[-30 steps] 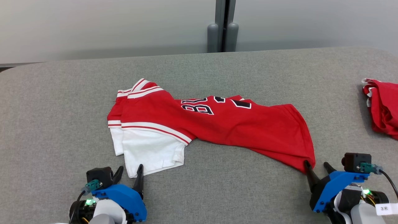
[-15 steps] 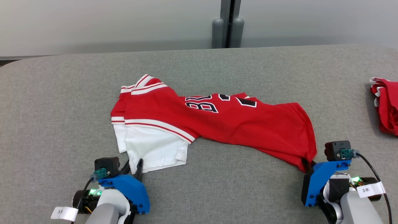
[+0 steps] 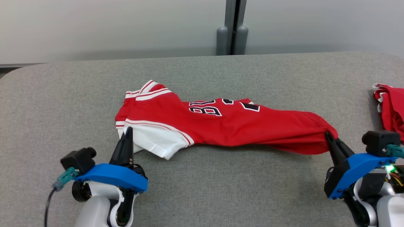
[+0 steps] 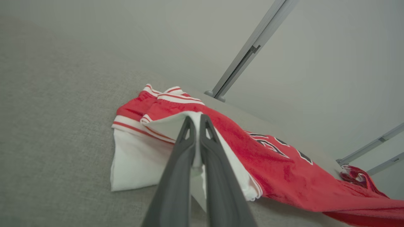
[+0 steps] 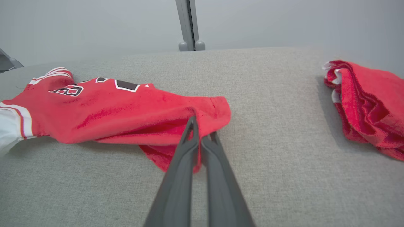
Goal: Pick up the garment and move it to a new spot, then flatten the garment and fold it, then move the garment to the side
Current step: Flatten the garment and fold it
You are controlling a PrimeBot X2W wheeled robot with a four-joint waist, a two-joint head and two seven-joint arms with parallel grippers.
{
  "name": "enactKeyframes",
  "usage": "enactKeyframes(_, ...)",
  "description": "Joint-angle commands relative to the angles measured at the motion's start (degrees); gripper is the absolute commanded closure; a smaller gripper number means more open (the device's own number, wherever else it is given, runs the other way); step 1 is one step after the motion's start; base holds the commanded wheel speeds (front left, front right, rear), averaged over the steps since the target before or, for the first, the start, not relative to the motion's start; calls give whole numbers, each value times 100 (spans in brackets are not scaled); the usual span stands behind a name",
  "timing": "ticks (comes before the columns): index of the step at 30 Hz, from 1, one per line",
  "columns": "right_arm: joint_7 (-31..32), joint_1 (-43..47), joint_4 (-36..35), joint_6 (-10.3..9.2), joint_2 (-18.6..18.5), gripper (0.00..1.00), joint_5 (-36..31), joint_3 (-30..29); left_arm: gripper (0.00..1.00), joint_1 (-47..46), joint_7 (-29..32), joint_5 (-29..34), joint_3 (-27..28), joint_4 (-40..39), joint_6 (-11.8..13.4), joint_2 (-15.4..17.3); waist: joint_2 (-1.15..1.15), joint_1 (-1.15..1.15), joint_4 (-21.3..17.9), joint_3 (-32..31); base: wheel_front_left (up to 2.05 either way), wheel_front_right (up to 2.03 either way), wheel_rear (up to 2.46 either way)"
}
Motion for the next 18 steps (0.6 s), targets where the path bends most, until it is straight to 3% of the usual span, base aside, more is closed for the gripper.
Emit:
enactKeyframes(1, 86, 84, -307, 3, -8, 100, 21, -30, 100, 102, 82, -163, 55, -425, -29, 62, 0, -1, 16, -17, 0, 0, 0)
enactKeyframes(9, 776, 154, -2153, 3, -8, 100, -116, -28, 100, 143, 982, -1384, 420, -3265, -25, 367, 0, -1, 68, -59, 0, 0, 0)
enactKeyframes(18, 1481, -102, -3638, 3, -505, 100, -59, -143, 100, -522, 2213, -2315, 498, -5121, 523, 548, 0, -1, 127, -4, 0, 0, 0)
